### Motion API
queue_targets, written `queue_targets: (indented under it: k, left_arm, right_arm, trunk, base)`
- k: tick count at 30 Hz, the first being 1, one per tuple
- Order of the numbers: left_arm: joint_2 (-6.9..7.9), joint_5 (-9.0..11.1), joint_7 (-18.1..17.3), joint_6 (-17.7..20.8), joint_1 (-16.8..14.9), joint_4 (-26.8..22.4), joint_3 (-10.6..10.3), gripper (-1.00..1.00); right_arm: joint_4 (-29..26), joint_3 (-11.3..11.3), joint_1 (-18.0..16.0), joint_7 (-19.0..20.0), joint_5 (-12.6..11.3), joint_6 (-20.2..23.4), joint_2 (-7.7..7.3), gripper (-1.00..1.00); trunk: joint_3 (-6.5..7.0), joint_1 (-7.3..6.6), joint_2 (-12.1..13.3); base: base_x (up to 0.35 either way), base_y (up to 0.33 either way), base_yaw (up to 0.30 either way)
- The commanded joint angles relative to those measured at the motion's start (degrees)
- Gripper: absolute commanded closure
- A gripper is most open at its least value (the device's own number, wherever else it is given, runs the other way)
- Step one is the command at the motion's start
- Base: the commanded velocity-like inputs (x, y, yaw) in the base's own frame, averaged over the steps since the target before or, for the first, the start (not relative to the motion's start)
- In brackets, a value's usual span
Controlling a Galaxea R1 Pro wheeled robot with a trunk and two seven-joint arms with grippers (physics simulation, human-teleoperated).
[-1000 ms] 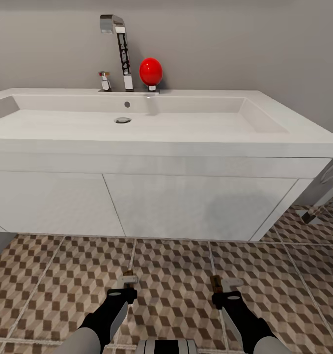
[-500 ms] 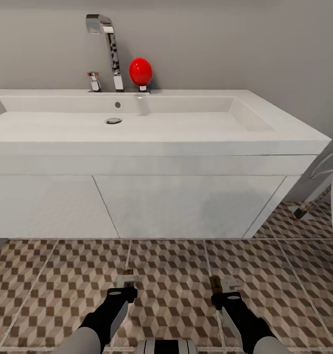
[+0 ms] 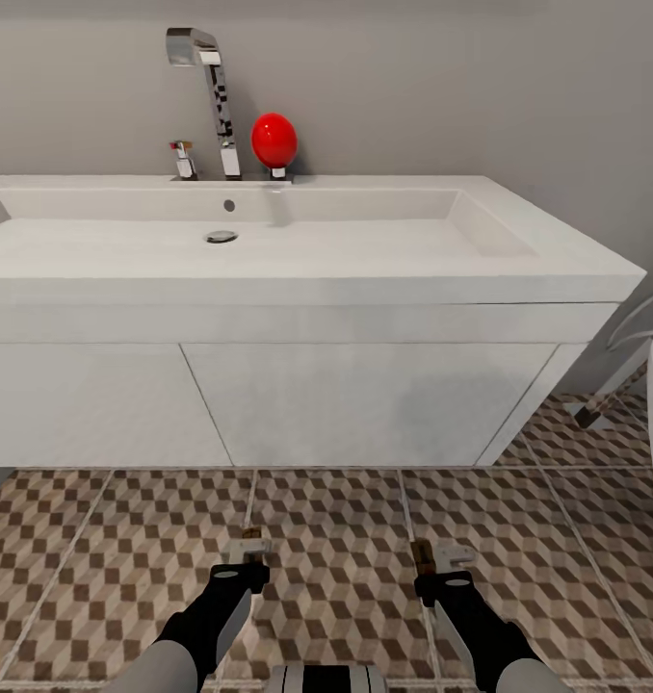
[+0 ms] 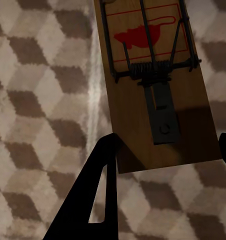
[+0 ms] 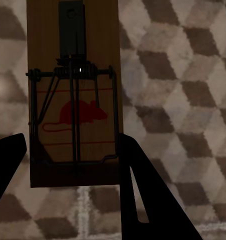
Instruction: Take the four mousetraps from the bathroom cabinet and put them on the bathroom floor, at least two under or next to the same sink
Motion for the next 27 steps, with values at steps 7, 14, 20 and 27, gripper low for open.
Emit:
queue_targets:
  k: [7, 14, 20, 27]
  left_arm:
    - [-0.04, -0.2, 0.2, 0.4, 0.0, -0.1, 0.2, 1.0]
    - [-0.04, -0.2, 0.2, 0.3, 0.0, -0.2, 0.0, 1.0]
    - [-0.06, -0.2, 0.3, 0.3, 0.0, -0.3, -0.1, 1.0]
    - [-0.04, -0.2, 0.4, 0.3, 0.0, -0.3, -0.1, 1.0]
  right_arm:
    - [-0.2, 0.4, 0.0, -0.3, 0.5, 0.5, -0.02, 1.0]
    - [-0.2, 0.4, 0.0, -0.2, 0.5, 0.6, -0.02, 1.0]
    - [-0.2, 0.4, 0.0, -0.3, 0.5, 0.6, -0.02, 1.0]
    - [-0.3, 0.4, 0.0, -0.3, 0.4, 0.6, -0.02, 1.0]
  trunk:
    - [-0.04, -0.01, 0.0]
    - [-0.04, -0.01, 0.0]
    - [-0.04, -0.01, 0.0]
    - [-0.04, -0.01, 0.0]
  base:
    - [0.0, 0.0, 0.0]
    - [0.0, 0.0, 0.0]
    - [0.0, 0.0, 0.0]
    - [0.0, 0.0, 0.0]
